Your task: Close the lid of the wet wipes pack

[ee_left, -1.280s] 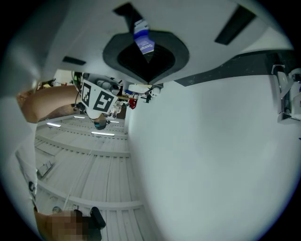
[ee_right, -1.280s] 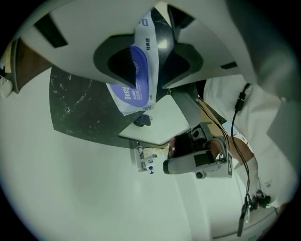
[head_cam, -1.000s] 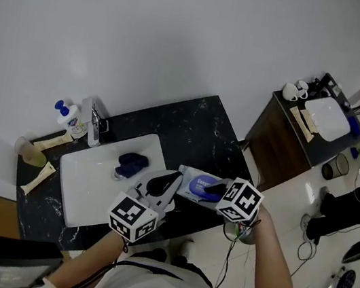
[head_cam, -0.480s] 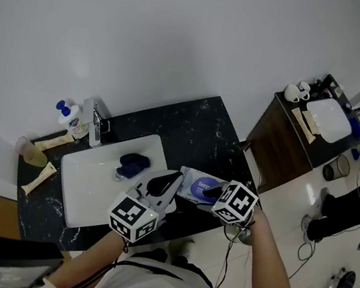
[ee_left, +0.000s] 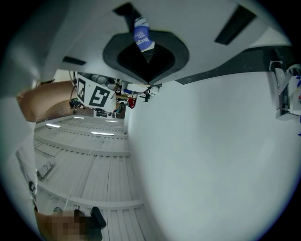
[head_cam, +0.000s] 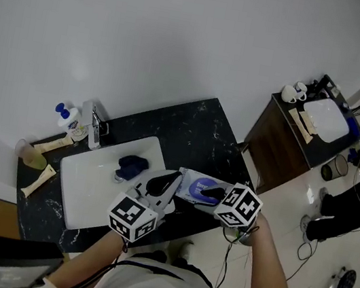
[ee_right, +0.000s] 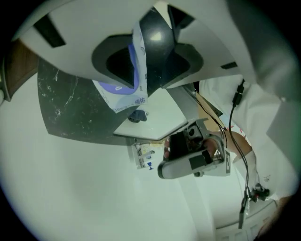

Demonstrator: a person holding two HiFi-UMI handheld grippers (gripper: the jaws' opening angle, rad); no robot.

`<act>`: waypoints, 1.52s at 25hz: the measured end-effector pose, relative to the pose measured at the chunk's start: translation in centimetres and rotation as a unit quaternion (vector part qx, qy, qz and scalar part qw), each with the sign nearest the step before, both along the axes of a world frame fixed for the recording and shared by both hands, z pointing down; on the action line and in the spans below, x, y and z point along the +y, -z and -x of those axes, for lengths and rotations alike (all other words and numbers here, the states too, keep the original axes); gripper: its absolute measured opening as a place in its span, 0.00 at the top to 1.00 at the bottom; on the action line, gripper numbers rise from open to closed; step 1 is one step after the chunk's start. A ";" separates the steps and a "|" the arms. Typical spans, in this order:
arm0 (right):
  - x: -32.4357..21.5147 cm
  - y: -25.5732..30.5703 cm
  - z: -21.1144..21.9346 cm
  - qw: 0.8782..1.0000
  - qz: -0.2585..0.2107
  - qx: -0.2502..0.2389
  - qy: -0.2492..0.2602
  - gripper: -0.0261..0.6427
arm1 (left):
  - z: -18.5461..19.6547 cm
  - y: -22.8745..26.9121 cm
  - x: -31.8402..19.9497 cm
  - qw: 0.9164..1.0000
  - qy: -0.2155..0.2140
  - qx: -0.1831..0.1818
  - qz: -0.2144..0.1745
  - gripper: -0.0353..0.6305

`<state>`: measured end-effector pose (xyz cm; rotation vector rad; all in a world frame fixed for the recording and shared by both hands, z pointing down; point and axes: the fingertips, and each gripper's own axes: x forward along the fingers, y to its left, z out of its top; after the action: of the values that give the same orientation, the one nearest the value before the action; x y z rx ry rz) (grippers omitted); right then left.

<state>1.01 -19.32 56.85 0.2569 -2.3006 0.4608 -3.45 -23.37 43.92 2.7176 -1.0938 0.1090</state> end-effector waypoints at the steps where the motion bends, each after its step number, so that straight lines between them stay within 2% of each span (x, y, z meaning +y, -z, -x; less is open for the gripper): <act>1: 0.0 0.9 0.1 1.000 -0.012 -0.016 -0.007 0.71 | -0.1 0.2 0.1 1.000 -0.001 0.000 -0.001 0.95; 5: -0.1 5.5 0.2 0.991 -0.067 -0.098 -0.064 0.71 | -0.6 1.1 0.5 1.000 -0.005 0.003 -0.011 0.95; 8: -0.4 8.7 -0.4 0.973 -0.123 -0.148 -0.130 0.71 | -0.9 1.8 0.8 1.000 -0.007 0.006 -0.017 0.95; 14: 0.1 12.4 -2.5 0.930 -0.218 -0.188 -0.229 0.71 | -1.6 2.8 1.7 0.999 -0.016 0.009 -0.028 0.95; 17: 1.4 13.8 -3.6 0.912 -0.236 -0.210 -0.261 0.71 | -1.9 3.3 2.4 0.999 -0.020 0.012 -0.035 0.95; 20: 2.7 15.3 -4.2 0.901 -0.242 -0.231 -0.278 0.71 | -2.0 3.9 2.8 0.999 -0.022 0.014 -0.042 0.95; 25: 4.2 16.9 -5.1 0.887 -0.253 -0.248 -0.297 0.71 | -1.8 4.6 3.6 0.998 -0.020 0.018 -0.049 0.95; 35: 5.1 17.7 -4.6 0.881 -0.270 -0.236 -0.309 0.71 | -0.9 5.1 4.8 0.998 -0.030 0.024 -0.054 0.95; 38: 5.6 18.1 -4.0 0.875 -0.276 -0.237 -0.320 0.71 | -0.4 5.1 5.2 0.997 -0.042 0.025 -0.054 0.95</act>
<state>4.99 -13.71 38.78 1.3483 -2.7566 0.1685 -3.00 -18.16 38.83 2.8454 -1.0006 -0.0066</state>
